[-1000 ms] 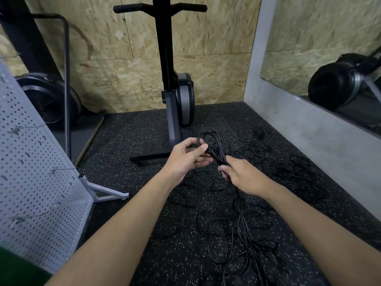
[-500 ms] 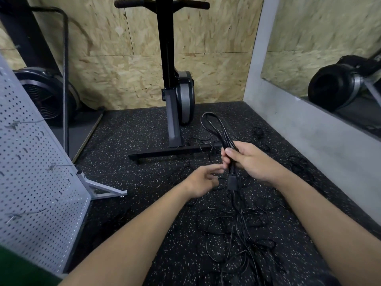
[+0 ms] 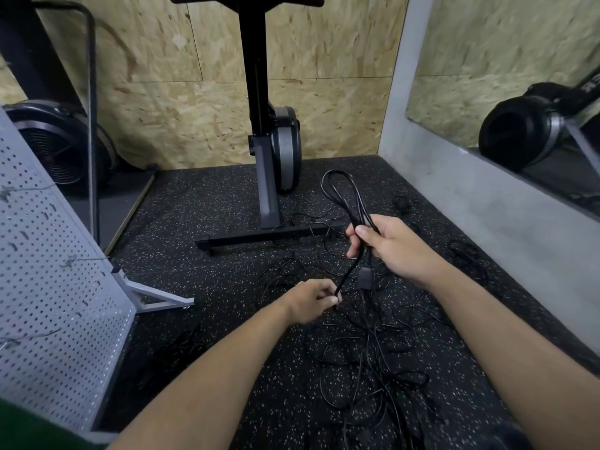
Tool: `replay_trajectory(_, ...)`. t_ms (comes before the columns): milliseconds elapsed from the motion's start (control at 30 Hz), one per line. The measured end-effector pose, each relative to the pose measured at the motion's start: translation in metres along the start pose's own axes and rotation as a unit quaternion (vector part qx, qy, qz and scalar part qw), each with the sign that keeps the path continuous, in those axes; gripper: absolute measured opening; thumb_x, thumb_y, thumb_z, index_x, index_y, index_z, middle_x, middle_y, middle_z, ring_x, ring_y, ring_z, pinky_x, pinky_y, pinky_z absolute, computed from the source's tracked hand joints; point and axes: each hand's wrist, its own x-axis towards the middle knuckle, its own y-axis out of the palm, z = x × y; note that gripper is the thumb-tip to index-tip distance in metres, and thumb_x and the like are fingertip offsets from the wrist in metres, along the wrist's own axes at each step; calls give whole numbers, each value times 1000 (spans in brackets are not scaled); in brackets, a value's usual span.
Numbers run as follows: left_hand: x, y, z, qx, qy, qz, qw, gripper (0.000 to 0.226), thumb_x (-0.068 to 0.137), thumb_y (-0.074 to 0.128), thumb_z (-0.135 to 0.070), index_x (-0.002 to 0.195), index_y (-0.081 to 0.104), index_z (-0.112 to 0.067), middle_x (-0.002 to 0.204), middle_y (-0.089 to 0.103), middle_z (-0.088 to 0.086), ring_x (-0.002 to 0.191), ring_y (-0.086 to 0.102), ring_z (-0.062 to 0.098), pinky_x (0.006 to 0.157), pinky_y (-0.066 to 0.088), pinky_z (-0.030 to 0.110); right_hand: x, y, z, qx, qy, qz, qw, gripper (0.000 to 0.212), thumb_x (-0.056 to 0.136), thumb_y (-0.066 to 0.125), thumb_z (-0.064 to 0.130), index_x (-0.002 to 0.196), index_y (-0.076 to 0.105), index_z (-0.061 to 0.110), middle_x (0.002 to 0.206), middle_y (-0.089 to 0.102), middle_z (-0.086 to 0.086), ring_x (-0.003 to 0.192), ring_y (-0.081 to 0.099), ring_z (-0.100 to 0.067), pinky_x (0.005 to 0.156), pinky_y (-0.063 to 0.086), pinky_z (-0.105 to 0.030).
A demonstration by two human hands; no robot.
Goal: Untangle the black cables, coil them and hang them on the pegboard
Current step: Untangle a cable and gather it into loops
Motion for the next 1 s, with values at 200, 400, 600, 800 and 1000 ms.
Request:
replay_trajectory(200,-7,-14,7,45,-20,17,999,10,105,58,-33,100,61,-26,98,72,-11,89,63,13,92,53,37,8,1,-16,-65,30,-78,994,28,112,38,17,110,59,0,87,60,10,76,61,-9,96,55,-49)
replay_trajectory(400,-24,-54,-18,22,30,-125,991,11,105,59,-36,101,63,-26,90,73,-9,73,62,0,67,47,24,3,-19,-21,-29,100,-102,989,49,106,34,59,122,60,21,93,55,14,82,64,-7,107,49,-52)
replay_trajectory(600,-36,-77,-59,29,133,-237,962,9,103,64,-30,97,66,-24,79,66,-7,72,62,8,71,48,20,-6,-18,-9,-120,85,-46,988,42,105,53,48,125,45,12,130,59,-3,125,56,-16,90,40,-35)
replay_trajectory(800,-42,-93,-100,89,233,-334,909,9,101,68,-24,103,74,-17,92,68,-7,84,61,6,74,48,18,-5,-7,-1,-166,32,-24,985,54,87,79,49,112,42,19,110,57,7,105,59,-16,83,52,-31)
replay_trajectory(1000,-39,-96,-92,125,200,-399,886,10,101,67,-31,103,74,-25,94,65,-14,85,61,7,73,57,41,-9,10,-1,-233,-7,47,971,28,105,52,47,96,40,23,91,51,5,78,48,-9,66,39,-28)
